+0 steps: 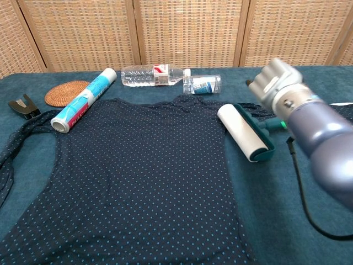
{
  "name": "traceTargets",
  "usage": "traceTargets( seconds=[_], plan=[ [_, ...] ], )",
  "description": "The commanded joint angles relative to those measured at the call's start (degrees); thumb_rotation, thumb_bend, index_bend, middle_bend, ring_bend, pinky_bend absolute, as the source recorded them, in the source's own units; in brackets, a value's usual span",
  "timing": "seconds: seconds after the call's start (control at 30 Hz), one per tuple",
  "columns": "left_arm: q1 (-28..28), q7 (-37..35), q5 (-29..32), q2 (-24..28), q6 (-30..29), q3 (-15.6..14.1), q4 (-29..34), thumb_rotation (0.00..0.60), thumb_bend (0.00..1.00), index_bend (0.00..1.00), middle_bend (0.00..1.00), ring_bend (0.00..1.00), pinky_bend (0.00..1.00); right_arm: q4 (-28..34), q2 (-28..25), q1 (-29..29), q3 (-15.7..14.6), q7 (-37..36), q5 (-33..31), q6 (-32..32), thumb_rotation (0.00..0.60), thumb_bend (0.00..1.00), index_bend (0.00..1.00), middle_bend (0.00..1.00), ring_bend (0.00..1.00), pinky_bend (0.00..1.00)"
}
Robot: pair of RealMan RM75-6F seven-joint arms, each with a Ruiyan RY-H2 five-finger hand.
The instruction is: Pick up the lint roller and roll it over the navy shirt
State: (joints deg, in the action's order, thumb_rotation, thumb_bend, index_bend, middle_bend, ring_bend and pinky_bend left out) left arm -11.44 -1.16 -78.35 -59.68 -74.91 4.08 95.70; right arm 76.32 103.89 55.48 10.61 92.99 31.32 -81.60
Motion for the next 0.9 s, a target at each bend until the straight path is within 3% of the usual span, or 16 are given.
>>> traceTargets(
  seconds=[0.03, 0.13, 0.2, 0.3, 0.37, 0.43, 0.47, 0.57, 0.9],
  plan=[
    [0.4, -0.3, -1.1, 0.3, -0.9, -0.3, 0.4, 0.6, 0.0, 0.0, 0.0, 0.0, 0.0, 9.3, -11.2, -7.5, -4.2, -17.7, 12.9, -0.9, 0.6, 0.0, 0.0, 0.99, 1.0, 1.0],
    [0.7, -0.2, -2.5, 0.4, -2.0, -0.7, 0.8, 0.6, 0.0, 0.0, 0.0, 0.0, 0.0, 11.1, -18.0, -12.4, -7.6, -34.4, 24.1, -1.4, 0.6, 0.0, 0.0, 0.92, 0.98, 0.98],
    [1.0, -0.1, -3.2, 0.4, -2.7, -0.9, 0.9, 0.6, 0.0, 0.0, 0.0, 0.0, 0.0, 11.5, -21.3, -15.0, -9.2, -42.9, 29.0, -1.7, 0.6, 0.0, 0.0, 0.82, 0.9, 0.88],
    [1.6, 0.4, -4.3, 0.2, -4.0, -1.3, 1.2, 0.6, 0.0, 0.0, 0.0, 0.0, 0.0, 13.8, -26.9, -19.0, -11.4, -55.3, 33.8, -1.3, 0.6, 0.0, 0.0, 0.53, 0.57, 0.44],
    [2.0, 0.7, -4.8, 0.0, -4.7, -1.4, 1.1, 0.6, 0.0, 0.0, 0.0, 0.0, 0.0, 15.5, -29.6, -21.1, -12.3, -61.3, 35.3, -0.9, 0.6, 0.0, 0.0, 0.27, 0.25, 0.1],
    [2.1, 1.0, -5.0, -0.3, -5.2, -1.5, 1.0, 0.6, 0.0, 0.0, 0.0, 0.0, 0.0, 16.8, -31.3, -23.0, -12.9, -65.8, 36.1, -0.9, 0.6, 0.0, 0.0, 0.1, 0.07, 0.0],
    [2.3, 1.2, -5.3, -0.5, -5.5, -1.5, 0.9, 0.6, 0.0, 0.0, 0.0, 0.0, 0.0, 17.5, -32.1, -24.6, -13.4, -69.2, 36.7, -1.4, 0.6, 0.0, 0.0, 0.04, 0.02, 0.0],
    [2.8, 1.5, -6.2, -1.0, -6.9, -1.7, 0.7, 0.6, 0.0, 0.0, 0.0, 0.0, 0.0, 16.5, -33.7, -28.7, -15.9, -75.9, 40.9, -3.1, 0.6, 0.0, 0.0, 0.0, 0.0, 0.0],
    [3.3, 0.7, -6.4, -1.1, -7.3, -1.8, 0.1, 0.6, 0.0, 0.0, 0.0, 0.0, 0.0, 10.0, -31.6, -35.1, -16.1, -80.6, 47.0, -7.2, 0.6, 0.0, 0.0, 0.0, 0.0, 0.0]
  ],
)
